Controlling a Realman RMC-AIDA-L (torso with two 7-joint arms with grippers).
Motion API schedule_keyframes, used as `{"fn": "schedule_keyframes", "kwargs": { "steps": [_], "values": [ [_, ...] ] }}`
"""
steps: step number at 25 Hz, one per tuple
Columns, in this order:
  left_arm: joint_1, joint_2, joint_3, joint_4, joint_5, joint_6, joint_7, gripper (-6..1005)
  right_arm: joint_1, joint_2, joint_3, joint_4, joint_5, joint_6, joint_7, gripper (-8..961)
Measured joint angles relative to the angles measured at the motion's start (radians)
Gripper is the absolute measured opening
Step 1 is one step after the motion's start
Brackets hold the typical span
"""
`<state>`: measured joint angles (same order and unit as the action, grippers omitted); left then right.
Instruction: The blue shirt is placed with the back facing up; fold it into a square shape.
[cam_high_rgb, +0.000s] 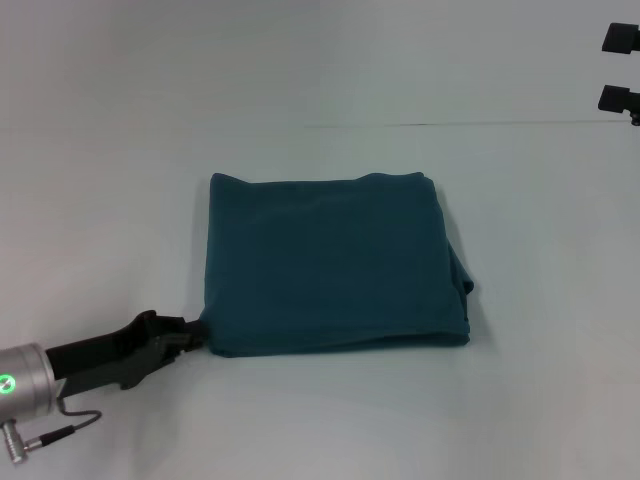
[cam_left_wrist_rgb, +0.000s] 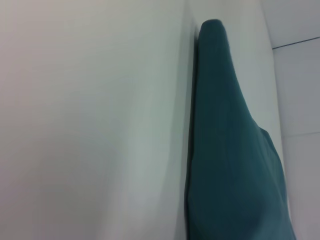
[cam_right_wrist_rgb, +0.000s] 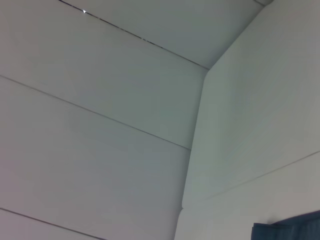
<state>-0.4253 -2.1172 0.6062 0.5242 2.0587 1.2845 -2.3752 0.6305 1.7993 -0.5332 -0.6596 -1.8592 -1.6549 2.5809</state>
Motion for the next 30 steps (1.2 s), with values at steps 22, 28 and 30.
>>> {"fn": "schedule_keyframes", "kwargs": {
  "steps": [22, 28, 30],
  "values": [
    [-0.062, 0.110, -0.153, 0.324, 0.134, 0.515, 0.342, 681, -0.004, 0.128, -0.179, -0.266, -0.311, -0.021, -0.604, 925],
    [-0.146, 0.120, -0.011, 0.324, 0.146, 0.506, 0.367, 900, 0.019, 0.213, -0.218, -0.353, -0.354, 0.017, -0.616, 925],
    [-0.169, 0.123, 0.031, 0.325, 0.165, 0.503, 0.361, 935, 0.034, 0.220, -0.244, -0.352, -0.407, 0.028, -0.595, 925]
  ]
}}
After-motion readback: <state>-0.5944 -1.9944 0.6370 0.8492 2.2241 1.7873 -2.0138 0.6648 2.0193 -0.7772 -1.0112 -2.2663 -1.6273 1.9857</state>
